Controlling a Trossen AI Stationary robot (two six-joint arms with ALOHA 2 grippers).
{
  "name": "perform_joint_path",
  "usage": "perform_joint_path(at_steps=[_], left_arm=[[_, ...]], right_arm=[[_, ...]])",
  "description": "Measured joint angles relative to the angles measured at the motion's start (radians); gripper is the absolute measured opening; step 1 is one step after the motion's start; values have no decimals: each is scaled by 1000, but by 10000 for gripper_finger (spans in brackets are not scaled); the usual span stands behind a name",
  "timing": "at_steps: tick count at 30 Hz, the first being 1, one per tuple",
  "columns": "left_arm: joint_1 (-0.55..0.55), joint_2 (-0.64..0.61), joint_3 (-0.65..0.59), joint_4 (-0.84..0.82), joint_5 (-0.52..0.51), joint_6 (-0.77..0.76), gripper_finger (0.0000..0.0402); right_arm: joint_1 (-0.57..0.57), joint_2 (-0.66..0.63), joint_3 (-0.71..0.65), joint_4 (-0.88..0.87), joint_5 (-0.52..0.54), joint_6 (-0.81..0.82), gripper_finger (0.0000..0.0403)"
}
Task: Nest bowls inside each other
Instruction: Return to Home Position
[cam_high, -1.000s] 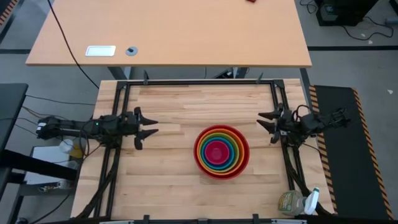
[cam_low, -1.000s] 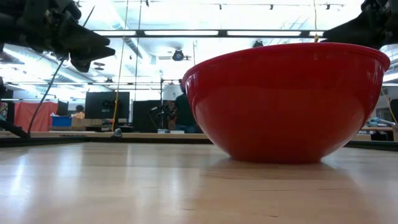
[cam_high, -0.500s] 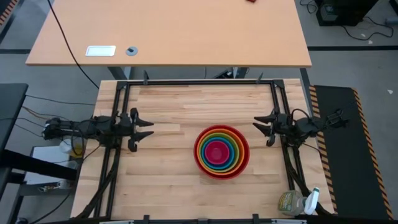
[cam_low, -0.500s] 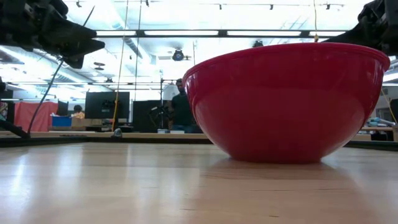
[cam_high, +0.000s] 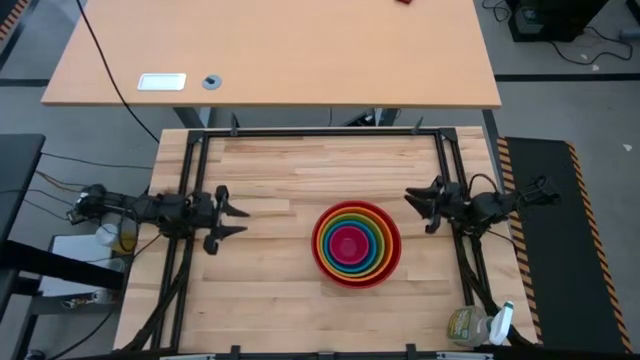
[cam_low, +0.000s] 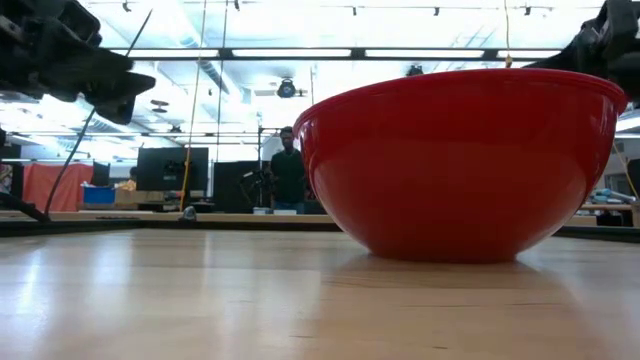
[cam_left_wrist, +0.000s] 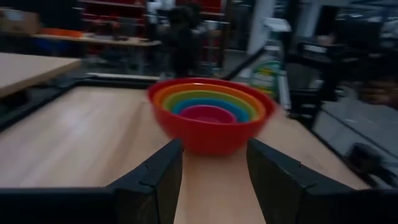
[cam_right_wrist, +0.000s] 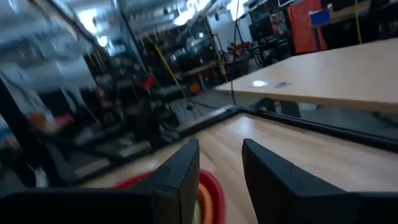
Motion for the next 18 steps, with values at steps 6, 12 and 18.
perform_joint_path(at_steps=[6, 12, 18], left_arm=[[-46, -45, -41, -5, 82, 22, 180], [-75, -54, -59, 26, 161, 32, 180], [-82, -53, -59, 26, 161, -86, 180]], right_arm=[[0, 0, 0, 82, -21, 50, 130], [0, 1, 0, 92, -53, 50, 130], [0, 1, 0, 92, -60, 49, 130]])
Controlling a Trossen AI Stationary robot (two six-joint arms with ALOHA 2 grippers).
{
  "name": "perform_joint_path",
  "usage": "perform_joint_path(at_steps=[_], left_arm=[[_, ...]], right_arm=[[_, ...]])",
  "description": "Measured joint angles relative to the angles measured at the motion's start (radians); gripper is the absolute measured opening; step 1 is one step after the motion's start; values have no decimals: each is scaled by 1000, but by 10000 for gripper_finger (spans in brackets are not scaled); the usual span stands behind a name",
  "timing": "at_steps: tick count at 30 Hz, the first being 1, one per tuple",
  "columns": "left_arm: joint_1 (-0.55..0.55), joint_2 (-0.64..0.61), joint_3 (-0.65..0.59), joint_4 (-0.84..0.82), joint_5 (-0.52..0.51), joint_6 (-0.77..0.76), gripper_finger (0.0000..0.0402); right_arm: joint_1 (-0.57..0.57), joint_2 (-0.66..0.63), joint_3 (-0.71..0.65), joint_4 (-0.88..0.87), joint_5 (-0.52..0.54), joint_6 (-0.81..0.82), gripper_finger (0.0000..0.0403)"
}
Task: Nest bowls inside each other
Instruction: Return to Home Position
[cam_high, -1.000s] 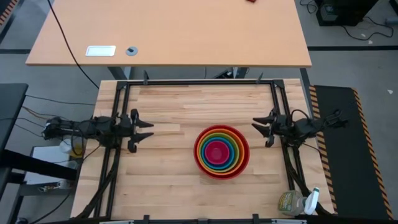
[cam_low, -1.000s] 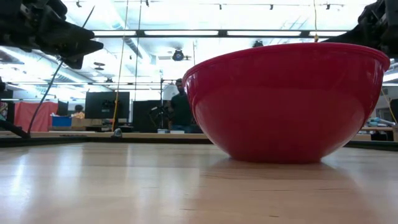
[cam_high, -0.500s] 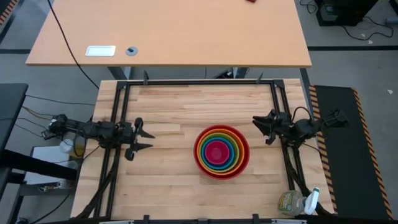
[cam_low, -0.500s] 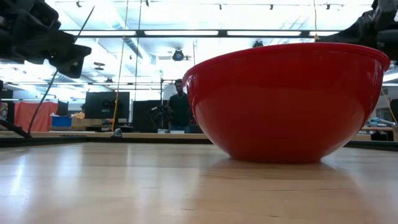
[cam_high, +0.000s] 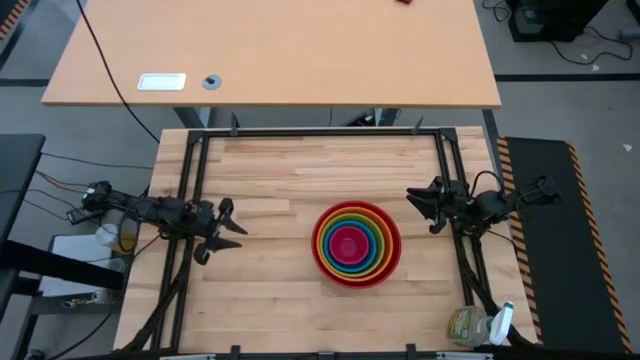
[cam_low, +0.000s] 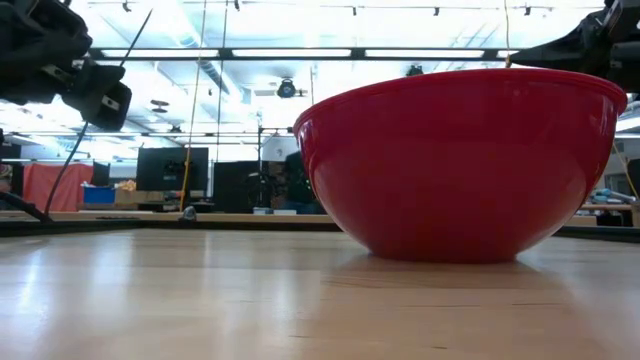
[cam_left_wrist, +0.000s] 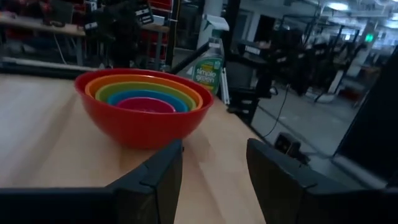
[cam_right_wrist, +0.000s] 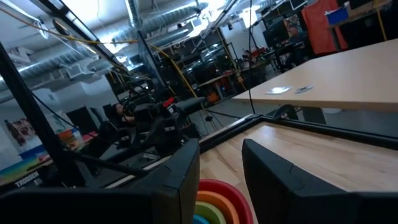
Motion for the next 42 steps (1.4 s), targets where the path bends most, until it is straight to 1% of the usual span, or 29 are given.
perform_joint_path(at_steps=[3, 5, 42], left_arm=[[0, 0, 0, 4, 0, -75, 180], [0, 0, 0, 5, 0, -95, 180], [0, 0, 0, 8, -2, -94, 181]], right_arm=[[0, 0, 0, 0, 0, -1, 131], [0, 0, 0, 0, 0, -1, 130], [0, 0, 0, 0, 0, -1, 132]])
